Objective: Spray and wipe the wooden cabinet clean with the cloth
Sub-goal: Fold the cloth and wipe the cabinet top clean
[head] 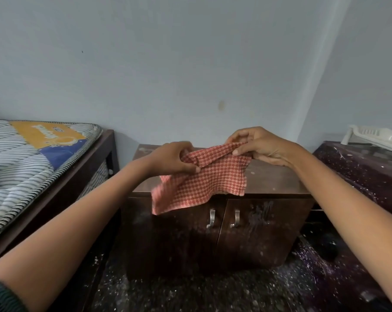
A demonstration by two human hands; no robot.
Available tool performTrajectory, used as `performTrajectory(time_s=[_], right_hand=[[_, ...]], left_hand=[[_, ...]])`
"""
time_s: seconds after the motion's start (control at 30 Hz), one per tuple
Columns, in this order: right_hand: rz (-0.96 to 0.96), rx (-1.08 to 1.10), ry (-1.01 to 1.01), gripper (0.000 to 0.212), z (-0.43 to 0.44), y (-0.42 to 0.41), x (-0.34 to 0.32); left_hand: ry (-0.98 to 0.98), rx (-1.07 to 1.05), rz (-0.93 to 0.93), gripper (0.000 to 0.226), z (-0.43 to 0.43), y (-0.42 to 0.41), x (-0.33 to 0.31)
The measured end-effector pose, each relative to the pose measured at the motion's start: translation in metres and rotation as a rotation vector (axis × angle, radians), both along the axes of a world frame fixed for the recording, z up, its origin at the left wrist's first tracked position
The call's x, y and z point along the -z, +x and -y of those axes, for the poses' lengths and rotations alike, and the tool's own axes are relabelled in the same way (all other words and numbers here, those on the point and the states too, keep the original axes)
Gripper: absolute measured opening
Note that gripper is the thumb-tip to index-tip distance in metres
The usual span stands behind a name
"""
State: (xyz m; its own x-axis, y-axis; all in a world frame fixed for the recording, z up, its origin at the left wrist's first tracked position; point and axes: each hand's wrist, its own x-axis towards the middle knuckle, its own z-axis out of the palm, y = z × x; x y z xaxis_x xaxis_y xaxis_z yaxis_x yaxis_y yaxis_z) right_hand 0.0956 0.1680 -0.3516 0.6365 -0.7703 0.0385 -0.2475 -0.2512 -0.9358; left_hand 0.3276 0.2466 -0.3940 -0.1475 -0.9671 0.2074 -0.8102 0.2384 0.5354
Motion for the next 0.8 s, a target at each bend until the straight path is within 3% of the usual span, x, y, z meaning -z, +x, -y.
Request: performTrajectory(time_s=[0.1, 0.23, 0.43, 0.63, 0.8], right_hand=[[0.03, 0.028, 0.025, 0.029, -0.008, -0.002, -0.006], [0.058, 0.07, 0.001, 0.032, -0.024, -0.006, -0.02], [0.076, 0.122, -0.021, 0.037, -0.042, -0.014, -0.044], [0.184, 0.223, 0.016, 0.037, -0.044, -0.025, -0.048], [0.278, 0.247, 0.044, 0.035, -0.022, -0.038, -0.029]], left_hand=[[0.044, 0.002, -0.06, 0.055, -0.002, -0.006, 0.001], [0.054, 0.096, -0.237, 0.024, -0.01, -0.02, 0.008], [0.139, 0.089, -0.779, 0.031, -0.016, -0.053, 0.025], [0.204, 0.108, -0.794, 0.025, -0.014, -0.093, 0.059], [-0.195, -0.118, -0.859, 0.032, 0.002, -0.133, 0.083]])
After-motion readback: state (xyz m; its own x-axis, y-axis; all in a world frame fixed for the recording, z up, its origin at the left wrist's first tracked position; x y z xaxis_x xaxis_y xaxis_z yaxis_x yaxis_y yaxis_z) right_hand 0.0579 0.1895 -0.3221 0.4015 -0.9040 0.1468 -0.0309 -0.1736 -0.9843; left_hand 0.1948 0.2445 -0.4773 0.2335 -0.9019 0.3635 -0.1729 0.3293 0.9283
